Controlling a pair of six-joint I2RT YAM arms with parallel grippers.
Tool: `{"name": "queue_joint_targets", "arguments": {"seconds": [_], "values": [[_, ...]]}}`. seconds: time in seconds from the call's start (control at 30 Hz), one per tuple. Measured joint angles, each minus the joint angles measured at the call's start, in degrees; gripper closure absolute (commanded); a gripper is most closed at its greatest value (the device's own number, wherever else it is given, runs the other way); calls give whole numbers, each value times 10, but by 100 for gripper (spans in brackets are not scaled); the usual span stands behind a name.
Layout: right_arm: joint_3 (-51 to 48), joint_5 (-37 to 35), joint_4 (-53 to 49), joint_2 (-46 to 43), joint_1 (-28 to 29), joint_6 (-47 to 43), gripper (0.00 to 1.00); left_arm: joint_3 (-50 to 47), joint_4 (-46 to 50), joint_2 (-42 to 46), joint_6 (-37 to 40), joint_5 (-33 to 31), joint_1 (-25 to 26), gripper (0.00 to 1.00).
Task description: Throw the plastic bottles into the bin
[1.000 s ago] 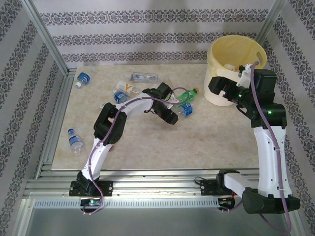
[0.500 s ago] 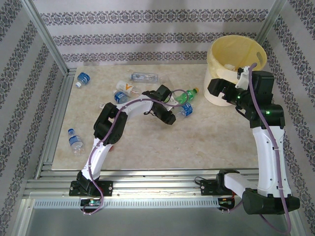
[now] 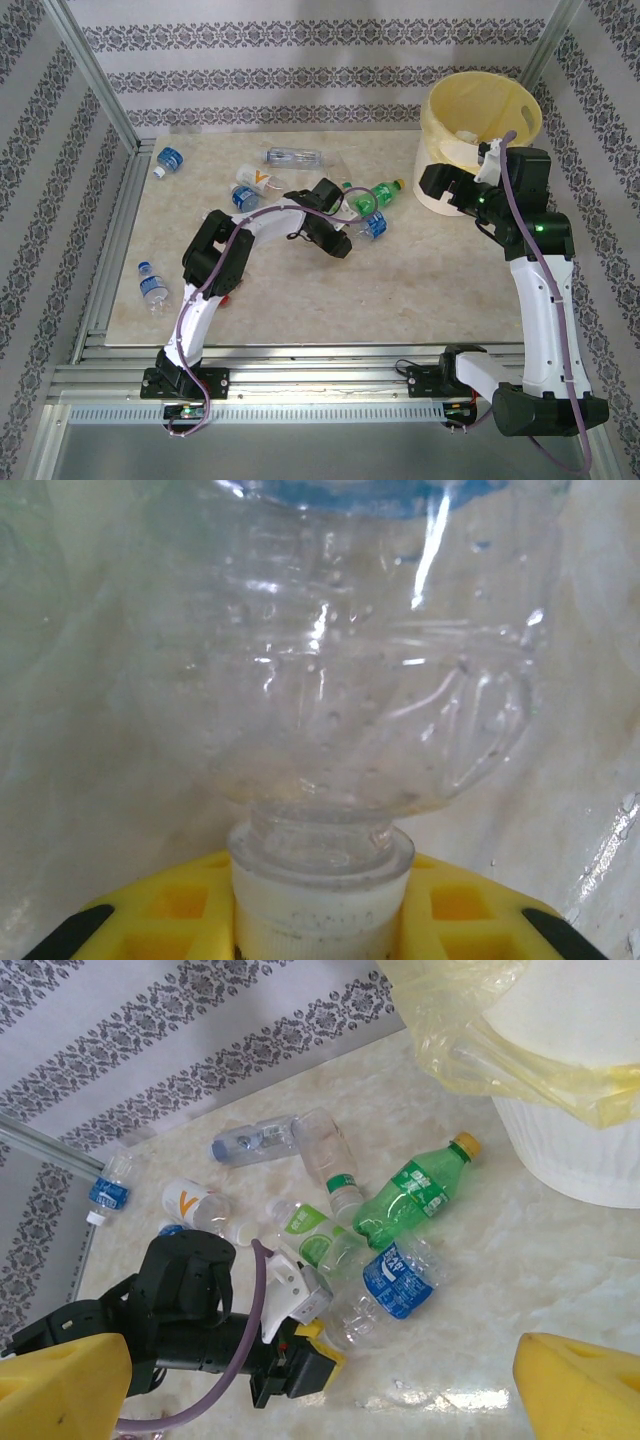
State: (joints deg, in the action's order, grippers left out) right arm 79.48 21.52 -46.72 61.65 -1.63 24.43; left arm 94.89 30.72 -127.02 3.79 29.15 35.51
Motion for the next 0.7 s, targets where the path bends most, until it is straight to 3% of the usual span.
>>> {"name": "queue_joint_targets", "arguments": {"seconds": [0.7], "values": [[-24,19,9,5,4,28,2,-132,-132,158,-31,9,0,75]]}}
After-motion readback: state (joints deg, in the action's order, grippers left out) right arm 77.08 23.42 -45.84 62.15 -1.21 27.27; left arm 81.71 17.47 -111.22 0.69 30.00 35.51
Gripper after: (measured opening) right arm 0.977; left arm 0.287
